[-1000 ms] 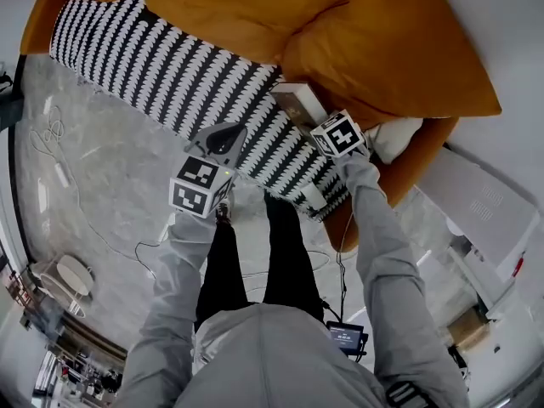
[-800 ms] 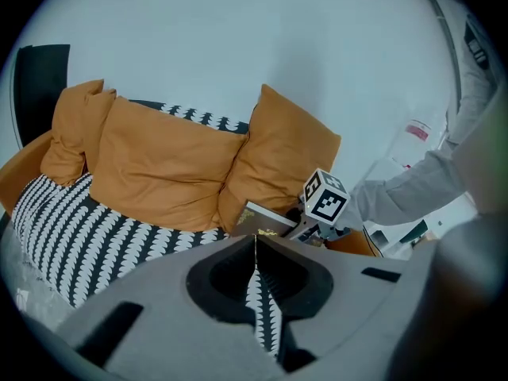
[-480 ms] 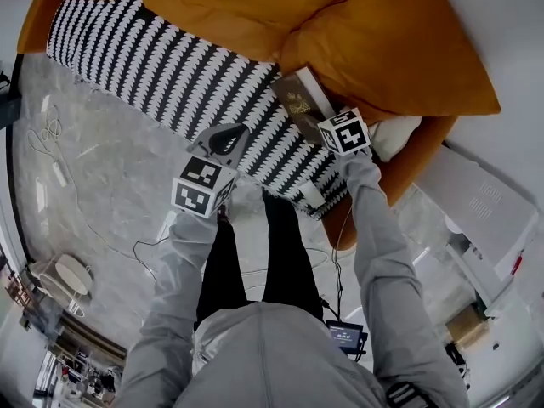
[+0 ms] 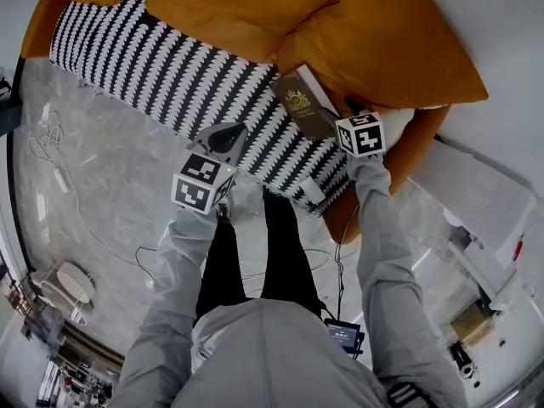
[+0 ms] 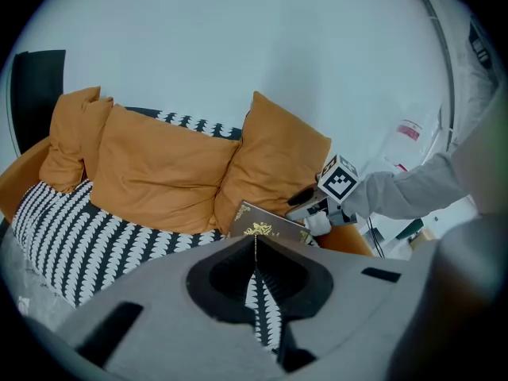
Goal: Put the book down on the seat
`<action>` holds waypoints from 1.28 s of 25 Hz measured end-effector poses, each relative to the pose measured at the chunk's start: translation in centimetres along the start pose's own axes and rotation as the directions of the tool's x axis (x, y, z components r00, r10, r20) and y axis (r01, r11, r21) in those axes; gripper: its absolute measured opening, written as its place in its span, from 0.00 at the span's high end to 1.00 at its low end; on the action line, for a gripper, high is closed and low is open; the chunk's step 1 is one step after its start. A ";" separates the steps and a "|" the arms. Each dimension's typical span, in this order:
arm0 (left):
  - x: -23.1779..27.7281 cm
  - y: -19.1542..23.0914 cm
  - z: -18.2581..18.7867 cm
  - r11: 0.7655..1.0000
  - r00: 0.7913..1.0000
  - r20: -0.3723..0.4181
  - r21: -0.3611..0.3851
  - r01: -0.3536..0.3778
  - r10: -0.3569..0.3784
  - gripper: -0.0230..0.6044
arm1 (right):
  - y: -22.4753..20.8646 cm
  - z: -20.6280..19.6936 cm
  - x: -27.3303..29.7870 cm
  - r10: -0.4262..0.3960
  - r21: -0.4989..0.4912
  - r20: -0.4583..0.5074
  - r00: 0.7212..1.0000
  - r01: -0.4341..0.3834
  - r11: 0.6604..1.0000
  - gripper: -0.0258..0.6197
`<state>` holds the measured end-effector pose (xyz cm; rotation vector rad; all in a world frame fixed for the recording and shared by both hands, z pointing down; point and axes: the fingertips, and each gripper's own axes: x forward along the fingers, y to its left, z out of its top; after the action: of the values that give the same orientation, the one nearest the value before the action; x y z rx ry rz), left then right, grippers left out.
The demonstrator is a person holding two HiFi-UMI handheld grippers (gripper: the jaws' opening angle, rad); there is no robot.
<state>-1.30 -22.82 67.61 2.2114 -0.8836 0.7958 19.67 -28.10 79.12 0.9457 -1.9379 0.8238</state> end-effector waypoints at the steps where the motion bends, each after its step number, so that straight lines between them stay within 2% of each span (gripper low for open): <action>1: -0.3 -0.1 0.2 1.000 1.000 0.002 0.005 0.001 -0.001 0.92 | 0.2 0.2 -0.7 -0.001 0.011 0.018 1.000 0.000 1.000 0.53; 8: -3.1 -1.3 1.8 0.998 1.000 0.021 0.063 0.010 -0.012 0.92 | 1.9 1.8 -5.5 -0.039 0.062 0.134 0.990 0.031 0.998 0.56; 12: -4.6 -2.2 2.7 0.993 0.999 0.034 0.120 0.020 -0.025 0.92 | 2.1 2.5 -9.2 -0.114 0.105 0.219 0.969 0.093 0.990 0.74; 19: -8.1 -3.5 3.8 0.981 0.998 0.054 0.194 0.026 -0.037 0.92 | 3.9 2.9 -16.5 -0.180 0.190 0.343 0.922 0.120 0.974 0.89; 26: -12.1 -4.9 5.7 0.965 0.993 0.109 0.261 0.010 -0.040 0.92 | 7.3 2.5 -23.9 -0.256 0.178 0.392 0.884 0.200 0.963 0.91; 32: -16.1 -7.1 8.0 0.947 0.981 0.185 0.320 0.000 -0.063 0.92 | 10.8 2.8 -31.5 -0.320 0.199 0.477 0.819 0.254 0.946 0.91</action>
<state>-3.22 -18.44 48.91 2.6171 -0.8556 0.7613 21.90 -15.03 48.40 1.6208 -2.1094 0.5576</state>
